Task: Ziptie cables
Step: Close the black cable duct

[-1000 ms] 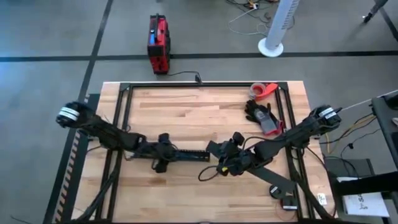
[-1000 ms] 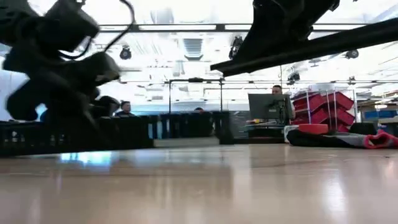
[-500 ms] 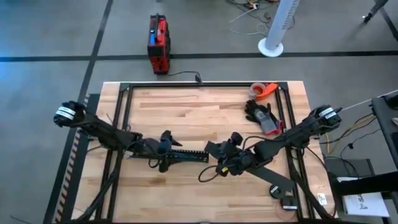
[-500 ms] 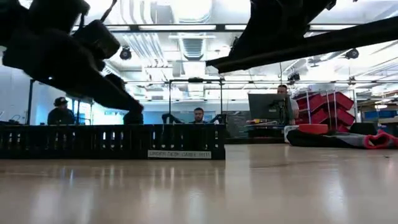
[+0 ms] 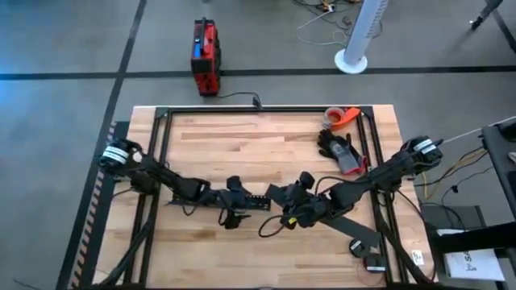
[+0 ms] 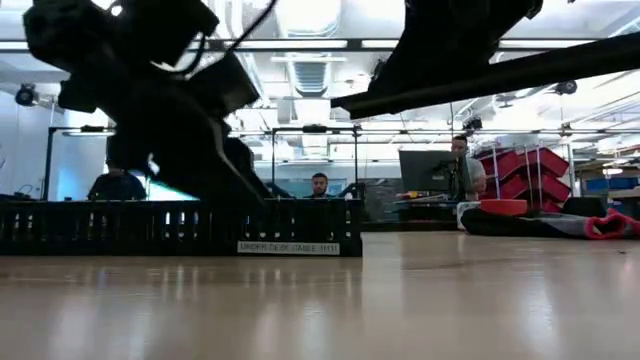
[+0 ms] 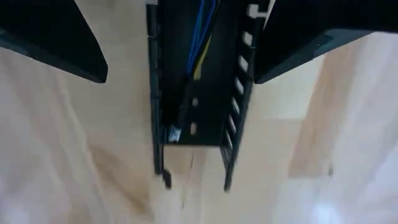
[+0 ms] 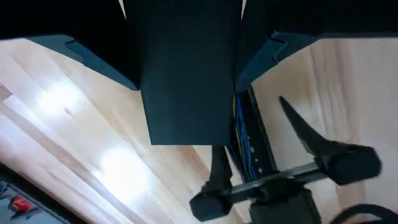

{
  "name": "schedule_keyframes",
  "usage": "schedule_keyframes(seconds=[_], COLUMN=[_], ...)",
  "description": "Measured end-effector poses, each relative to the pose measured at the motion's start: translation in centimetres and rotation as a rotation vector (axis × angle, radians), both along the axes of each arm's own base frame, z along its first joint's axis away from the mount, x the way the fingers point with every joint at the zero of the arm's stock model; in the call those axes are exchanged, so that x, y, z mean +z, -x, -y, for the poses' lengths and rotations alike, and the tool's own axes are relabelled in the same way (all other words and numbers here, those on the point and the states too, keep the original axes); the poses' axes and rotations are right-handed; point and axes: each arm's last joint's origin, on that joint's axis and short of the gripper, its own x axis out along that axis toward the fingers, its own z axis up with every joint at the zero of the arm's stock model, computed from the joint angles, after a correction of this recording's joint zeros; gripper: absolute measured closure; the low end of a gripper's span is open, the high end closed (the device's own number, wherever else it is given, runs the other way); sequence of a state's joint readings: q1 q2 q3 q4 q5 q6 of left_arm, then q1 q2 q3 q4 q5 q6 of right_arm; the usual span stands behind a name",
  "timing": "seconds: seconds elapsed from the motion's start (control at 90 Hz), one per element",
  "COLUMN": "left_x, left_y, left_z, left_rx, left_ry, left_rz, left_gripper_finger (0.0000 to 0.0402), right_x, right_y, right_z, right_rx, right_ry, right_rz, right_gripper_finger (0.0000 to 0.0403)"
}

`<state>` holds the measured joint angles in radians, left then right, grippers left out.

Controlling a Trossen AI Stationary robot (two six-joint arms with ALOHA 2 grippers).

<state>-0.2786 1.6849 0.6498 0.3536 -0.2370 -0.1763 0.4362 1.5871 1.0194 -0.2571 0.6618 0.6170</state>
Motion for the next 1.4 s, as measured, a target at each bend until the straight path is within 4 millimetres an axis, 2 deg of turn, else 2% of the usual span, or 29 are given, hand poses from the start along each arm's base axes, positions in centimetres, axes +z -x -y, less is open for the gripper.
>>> schedule_keyframes(seconds=[0.2, 0.278, 0.433, 0.578, 0.667, 0.767, 0.878, 0.989, 1.122, 1.4], left_x=[-1.3, -1.8, -3.0, -3.5, -3.5, -3.6, -3.6, -3.7, -3.7, -3.8], left_y=[0.0, 0.1, 0.2, 0.4, 0.5, 0.5, 0.6, 0.6, 0.7, 0.7], left_z=[-0.5, -0.4, -0.5, -0.5, -0.5, -0.5, -0.4, -0.4, -0.4, -0.3], left_rx=[0.010, 0.014, 0.029, 0.031, 0.031, 0.025, 0.023, 0.016, 0.014, 0.008], left_ry=[0.002, 0.018, 0.038, 0.038, 0.040, 0.038, 0.036, 0.030, 0.028, 0.025], left_rz=[-0.049, -0.060, -0.097, -0.121, -0.124, -0.129, -0.131, -0.130, -0.130, -0.128], left_gripper_finger=[0.0013, 0.0013, 0.0015, 0.0018, 0.0040, 0.0088, 0.0135, 0.0163, 0.0172, 0.0163], right_x=[-1.1, -1.8, -3.6, -4.0, -4.1, -4.3, -4.9, -5.9, -7.2, -7.3], right_y=[-0.3, -0.6, -2.3, -4.3, -5.1, -5.9, -6.2, -6.7, -7.1, -8.0], right_z=[-0.2, -0.2, -0.3, -0.8, -0.9, -0.6, 0.2, 1.1, 1.8, 2.4], right_rx=[0.053, 0.090, 0.159, 0.243, 0.284, 0.303, 0.300, 0.306, 0.305, 0.352], right_ry=[-0.017, 0.001, -0.014, -0.007, 0.022, 0.052, 0.060, 0.027, 0.051, 0.095], right_rz=[0.094, 0.078, 0.035, 0.011, -0.006, -0.018, -0.050, -0.067, -0.107, -0.128], right_gripper_finger=[0.0185, 0.0185, 0.0185, 0.0185, 0.0185, 0.0185, 0.0185, 0.0185, 0.0185, 0.0185])
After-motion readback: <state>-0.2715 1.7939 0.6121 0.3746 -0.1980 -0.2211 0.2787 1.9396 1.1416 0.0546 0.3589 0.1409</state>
